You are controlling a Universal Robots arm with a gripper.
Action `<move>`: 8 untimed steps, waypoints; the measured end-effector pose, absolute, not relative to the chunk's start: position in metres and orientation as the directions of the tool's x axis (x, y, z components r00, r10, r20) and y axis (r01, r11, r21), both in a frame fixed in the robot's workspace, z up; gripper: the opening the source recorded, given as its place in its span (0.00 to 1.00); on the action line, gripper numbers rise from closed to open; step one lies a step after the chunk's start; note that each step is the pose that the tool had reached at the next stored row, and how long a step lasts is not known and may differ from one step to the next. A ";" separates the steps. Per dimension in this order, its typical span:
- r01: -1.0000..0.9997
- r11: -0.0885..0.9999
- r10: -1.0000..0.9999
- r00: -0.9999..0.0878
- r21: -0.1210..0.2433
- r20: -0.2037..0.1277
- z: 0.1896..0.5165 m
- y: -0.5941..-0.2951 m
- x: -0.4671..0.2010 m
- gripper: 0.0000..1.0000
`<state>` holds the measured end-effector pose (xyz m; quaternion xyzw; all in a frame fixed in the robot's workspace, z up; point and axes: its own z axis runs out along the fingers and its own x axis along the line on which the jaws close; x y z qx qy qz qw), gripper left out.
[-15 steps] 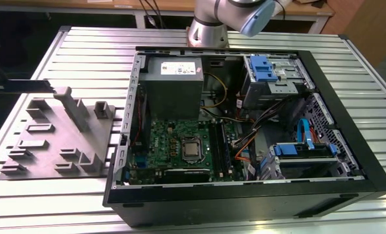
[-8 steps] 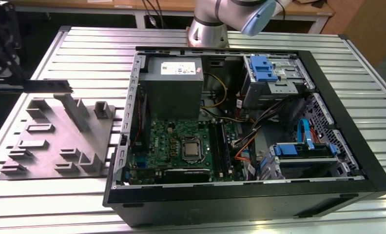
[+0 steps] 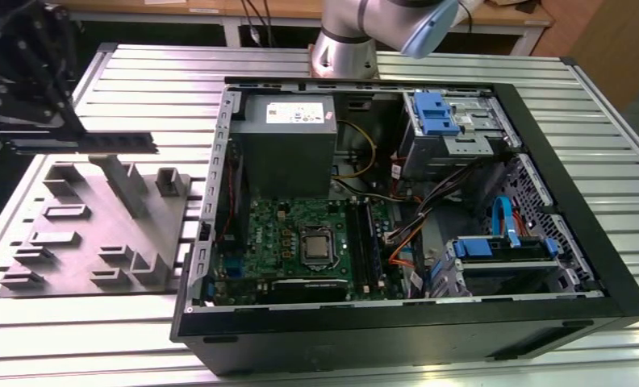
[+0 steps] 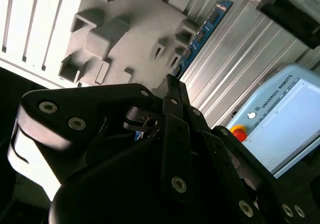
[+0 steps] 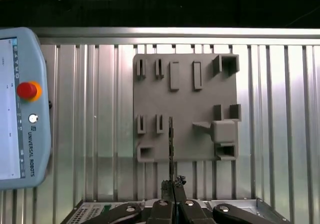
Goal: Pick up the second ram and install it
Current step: 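Pick up the second ram and move it above second insertion slot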
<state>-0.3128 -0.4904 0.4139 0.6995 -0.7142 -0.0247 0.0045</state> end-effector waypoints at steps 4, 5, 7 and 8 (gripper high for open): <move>-0.999 0.020 -0.999 -0.021 0.042 -0.028 0.414 -0.490 -0.295 0.11; -0.999 0.020 -0.999 -0.021 0.042 -0.028 0.414 -0.490 -0.290 0.11; -0.999 0.020 -0.999 -0.021 0.042 -0.028 0.414 -0.490 -0.281 0.11; -0.999 0.020 -0.999 -0.021 0.042 -0.028 0.414 -0.490 -0.276 0.11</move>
